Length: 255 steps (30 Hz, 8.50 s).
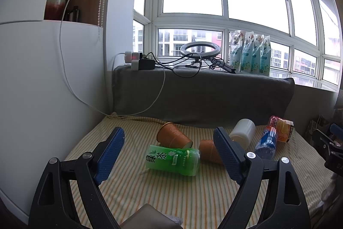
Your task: Flip cup upright
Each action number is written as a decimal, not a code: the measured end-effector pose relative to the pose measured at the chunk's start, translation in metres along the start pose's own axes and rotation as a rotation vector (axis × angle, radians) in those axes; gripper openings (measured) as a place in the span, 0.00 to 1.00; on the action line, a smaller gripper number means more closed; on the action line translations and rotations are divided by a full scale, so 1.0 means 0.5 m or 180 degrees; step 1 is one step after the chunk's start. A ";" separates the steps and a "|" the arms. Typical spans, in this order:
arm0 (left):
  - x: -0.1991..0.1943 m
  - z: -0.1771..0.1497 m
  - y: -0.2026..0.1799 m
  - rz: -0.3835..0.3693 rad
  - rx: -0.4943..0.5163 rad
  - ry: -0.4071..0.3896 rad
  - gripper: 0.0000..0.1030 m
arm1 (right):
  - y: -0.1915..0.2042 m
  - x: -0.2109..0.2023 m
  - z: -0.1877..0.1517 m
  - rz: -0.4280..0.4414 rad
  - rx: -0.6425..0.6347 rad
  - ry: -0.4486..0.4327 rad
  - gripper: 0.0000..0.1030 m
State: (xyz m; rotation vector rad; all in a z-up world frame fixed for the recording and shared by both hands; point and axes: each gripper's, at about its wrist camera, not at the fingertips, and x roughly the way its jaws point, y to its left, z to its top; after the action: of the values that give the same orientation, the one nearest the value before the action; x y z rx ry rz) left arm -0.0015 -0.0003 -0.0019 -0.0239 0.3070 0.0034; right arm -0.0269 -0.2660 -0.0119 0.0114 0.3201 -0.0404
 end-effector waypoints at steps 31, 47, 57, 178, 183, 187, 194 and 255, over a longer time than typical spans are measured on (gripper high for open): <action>0.004 0.000 0.001 -0.0029 -0.0017 0.0036 0.82 | 0.001 0.007 -0.002 -0.0010 -0.0002 0.0011 1.00; 0.006 -0.003 -0.002 -0.0040 -0.0015 0.0052 0.82 | 0.002 0.011 -0.003 -0.0015 -0.0004 0.0016 1.00; 0.008 -0.005 -0.003 -0.0044 -0.0020 0.0057 0.82 | 0.004 0.016 -0.006 -0.0012 -0.0006 0.0024 1.00; -0.013 -0.096 0.059 -0.0282 0.0051 0.0706 0.82 | 0.123 0.331 0.027 0.1651 0.0653 0.2882 0.75; -0.018 -0.099 0.059 -0.0250 0.0056 0.0703 0.82 | 0.132 0.306 -0.038 0.1827 0.0645 0.3317 0.76; -0.015 -0.098 0.058 -0.0235 0.0054 0.0711 0.82 | 0.151 0.320 -0.079 0.1818 0.0528 0.3554 0.76; -0.001 -0.095 0.068 -0.0240 -0.0004 0.0773 0.82 | 0.185 0.349 -0.093 0.1830 0.0272 0.3606 0.75; 0.354 -0.114 -0.110 -0.1545 -0.1140 0.2982 0.81 | -0.127 0.115 -0.115 0.1151 0.0931 0.1775 0.79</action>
State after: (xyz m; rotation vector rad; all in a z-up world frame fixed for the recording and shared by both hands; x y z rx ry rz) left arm 0.1505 -0.0569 -0.1087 -0.4643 1.2281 -0.4460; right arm 0.0069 -0.3305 -0.0848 0.3753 0.8626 0.2802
